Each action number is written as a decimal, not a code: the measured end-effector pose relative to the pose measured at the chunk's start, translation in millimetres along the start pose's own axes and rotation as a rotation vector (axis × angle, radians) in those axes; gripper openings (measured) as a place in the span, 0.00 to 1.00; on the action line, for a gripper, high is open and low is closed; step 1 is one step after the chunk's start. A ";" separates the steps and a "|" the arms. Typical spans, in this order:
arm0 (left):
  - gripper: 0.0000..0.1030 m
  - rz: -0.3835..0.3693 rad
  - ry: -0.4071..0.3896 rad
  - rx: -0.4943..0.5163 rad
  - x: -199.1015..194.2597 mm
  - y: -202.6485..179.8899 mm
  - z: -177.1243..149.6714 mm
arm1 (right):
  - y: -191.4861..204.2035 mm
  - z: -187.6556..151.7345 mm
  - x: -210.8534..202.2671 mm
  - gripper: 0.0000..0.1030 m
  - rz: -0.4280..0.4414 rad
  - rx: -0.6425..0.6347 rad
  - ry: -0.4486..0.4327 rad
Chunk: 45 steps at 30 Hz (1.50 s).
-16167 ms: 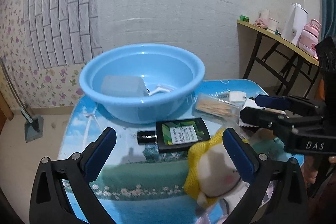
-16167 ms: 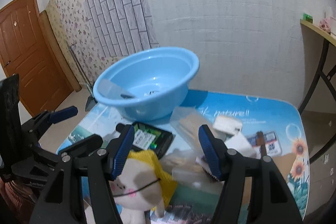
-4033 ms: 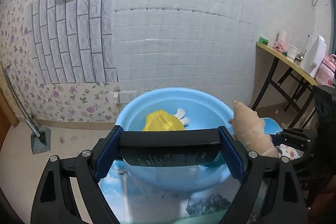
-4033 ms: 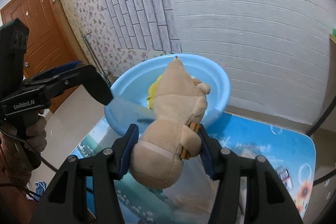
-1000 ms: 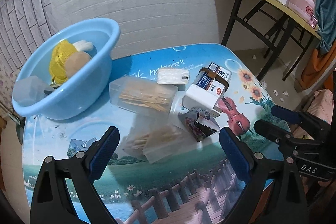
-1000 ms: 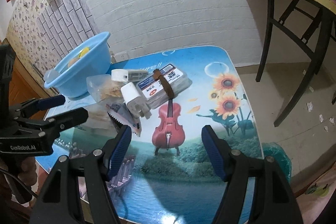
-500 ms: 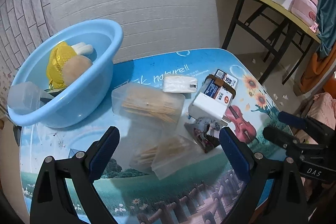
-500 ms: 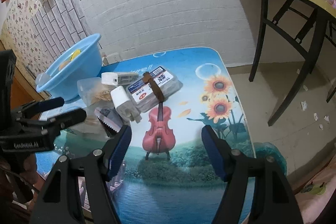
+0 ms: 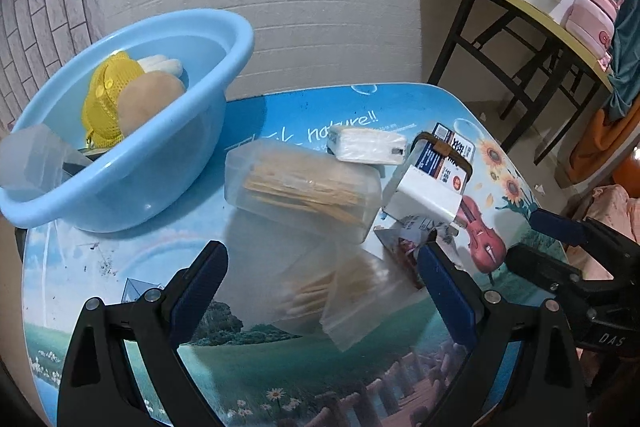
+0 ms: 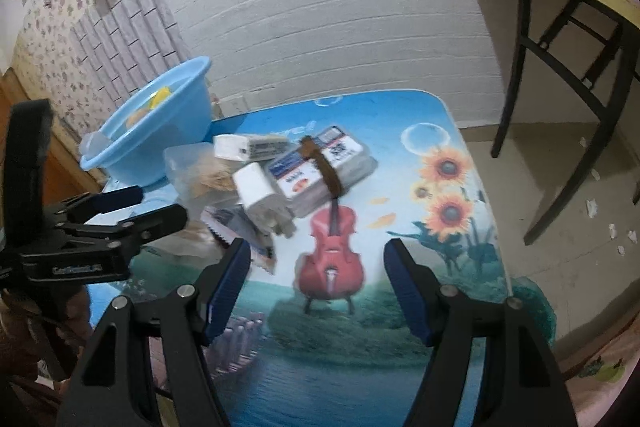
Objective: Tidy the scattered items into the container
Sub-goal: 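Grasp the clear toothpick bag with the left gripper while the right gripper grasps the serrated packet, then lift the toothpick bag with the left gripper while the right gripper lifts the packet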
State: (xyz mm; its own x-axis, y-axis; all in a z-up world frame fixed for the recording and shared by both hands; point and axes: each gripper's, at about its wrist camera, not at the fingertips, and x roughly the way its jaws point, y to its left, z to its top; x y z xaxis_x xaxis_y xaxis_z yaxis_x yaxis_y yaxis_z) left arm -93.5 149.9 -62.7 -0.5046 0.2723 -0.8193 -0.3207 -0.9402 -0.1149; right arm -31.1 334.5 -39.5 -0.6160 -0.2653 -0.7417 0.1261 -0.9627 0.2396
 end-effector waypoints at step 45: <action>0.40 0.000 0.029 0.021 -40.0 46.3 -65.4 | 41.2 -34.6 9.2 0.27 0.101 -0.051 0.099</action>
State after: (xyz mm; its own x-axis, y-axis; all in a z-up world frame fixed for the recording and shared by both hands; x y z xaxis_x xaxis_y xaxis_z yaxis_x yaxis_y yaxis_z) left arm -35.7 82.0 -72.0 -0.4811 0.2656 -0.8355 -0.3374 -0.9357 -0.1032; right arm -4.7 290.5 -58.1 -0.5187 -0.3624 -0.7743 0.2247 -0.9317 0.2855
